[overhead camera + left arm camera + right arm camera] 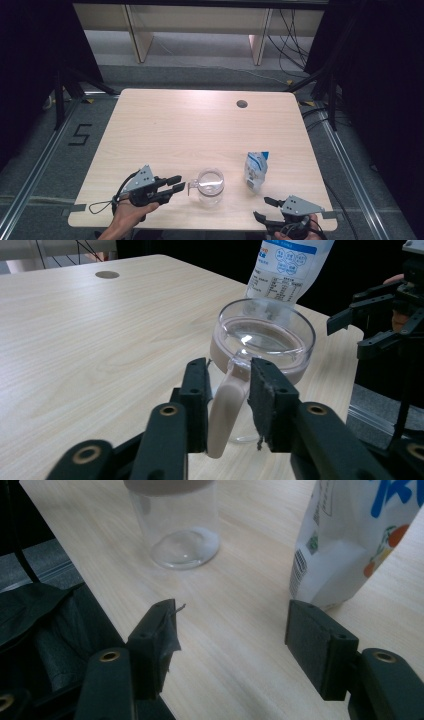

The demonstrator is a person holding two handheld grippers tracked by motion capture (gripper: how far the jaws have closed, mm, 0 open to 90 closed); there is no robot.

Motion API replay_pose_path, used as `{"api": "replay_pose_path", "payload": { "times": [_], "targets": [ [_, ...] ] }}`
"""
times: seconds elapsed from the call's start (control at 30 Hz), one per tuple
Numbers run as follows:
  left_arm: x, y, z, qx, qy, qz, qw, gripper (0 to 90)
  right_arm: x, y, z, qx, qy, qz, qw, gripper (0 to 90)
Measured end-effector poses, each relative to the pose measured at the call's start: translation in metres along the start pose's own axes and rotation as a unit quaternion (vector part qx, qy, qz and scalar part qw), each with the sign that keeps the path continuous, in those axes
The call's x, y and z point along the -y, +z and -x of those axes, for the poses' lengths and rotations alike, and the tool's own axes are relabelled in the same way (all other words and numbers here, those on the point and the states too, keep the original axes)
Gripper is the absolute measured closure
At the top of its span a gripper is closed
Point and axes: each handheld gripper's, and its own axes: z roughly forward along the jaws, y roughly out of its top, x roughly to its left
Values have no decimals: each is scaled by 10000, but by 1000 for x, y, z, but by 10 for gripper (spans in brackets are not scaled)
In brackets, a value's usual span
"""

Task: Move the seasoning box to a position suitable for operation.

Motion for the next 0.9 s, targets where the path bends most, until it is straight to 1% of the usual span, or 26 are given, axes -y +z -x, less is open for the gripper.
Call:
{"api": "replay_pose_path", "payload": {
  "times": [0.03, 0.07, 0.1, 0.13, 0.17, 0.2, 0.23, 0.27, 0.3, 0.33, 0.37, 0.4, 0.43, 0.47, 0.5, 0.53, 0.67, 0.7, 0.73, 0.77, 0.8, 0.9],
  "targets": [
    [-1, 0, 1, -16, 13, 0, 10000, 745, -1, 1, 0, 14, -115, 55, 9999, 408],
    [-1, 0, 2, -7, 28, 12, 10000, 767, -2, 2, -1, -34, -169, 116, 9998, 413],
    [-1, 0, 2, -7, 28, 12, 10000, 784, -2, 3, -5, -74, 33, 61, 9999, 419],
    [-3, 0, 3, -51, 93, -25, 9999, 801, -4, 4, -4, -105, -121, 58, 9999, 432],
    [-4, 1, 5, -47, 60, -5, 10000, 815, -5, 5, -6, -120, -133, 73, 9998, 440],
    [-5, 1, 5, -72, 112, -36, 9999, 826, -6, 7, -7, -140, -205, 90, 9997, 448],
    [-6, 2, 6, -52, 90, -11, 9999, 836, -8, 8, -8, -214, -178, 48, 9996, 458],
    [-6, 2, 6, -52, 90, -11, 9999, 844, -8, 8, -8, -214, -178, 48, 9996, 458],
    [-7, 4, 7, -57, 94, -33, 9999, 853, -11, 11, -11, -156, -238, 126, 9995, 477],
    [-10, 6, 7, -46, 181, -25, 9998, 860, -12, 12, -11, -118, -305, 135, 9994, 484],
    [-10, 6, 7, -46, 181, -25, 9998, 866, -12, 12, -11, -118, -305, 135, 9994, 484],
    [-11, 6, 7, -76, 188, -80, 9998, 866, -14, 13, -12, -140, -293, 182, 9993, 498],
    [-11, 10, 9, -54, 91, -36, 9999, 875, -17, 16, -13, -34, -393, 226, 9990, 520],
    [-11, 10, 9, -54, 91, -36, 9999, 877, -17, 16, -13, -34, -393, 226, 9990, 520],
    [-12, 12, 8, -25, 202, -111, 9997, 877, -20, 21, -13, -43, -461, 225, 9987, 554],
    [-13, 13, 9, -40, 159, -127, 9998, 878, -21, 23, -14, -2, -494, 244, 9985, 561],
    [-13, 17, 11, 10, 191, -142, 9997, 880, -25, 29, -15, -31, -468, 245, 9986, 587],
    [-14, 19, 12, 7, 196, -184, 9996, 881, -28, 33, -17, -13, -502, 216, 9985, 606],
    [-14, 19, 12, 7, 196, -184, 9996, 881, -28, 33, -17, -13, -502, 216, 9985, 606],
    [-15, 19, 12, 13, 212, -190, 9996, 881, -29, 34, -17, -13, -560, 225, 9982, 612],
    [-15, 21, 11, 49, 215, -151, 9996, 881, -31, 37, -19, 2, -582, 229, 9980, 622],
    [-15, 21, 12, -8, 210, -196, 9996, 882, -32, 39, -20, 7, -581, 216, 9981, 625]
  ]
}}
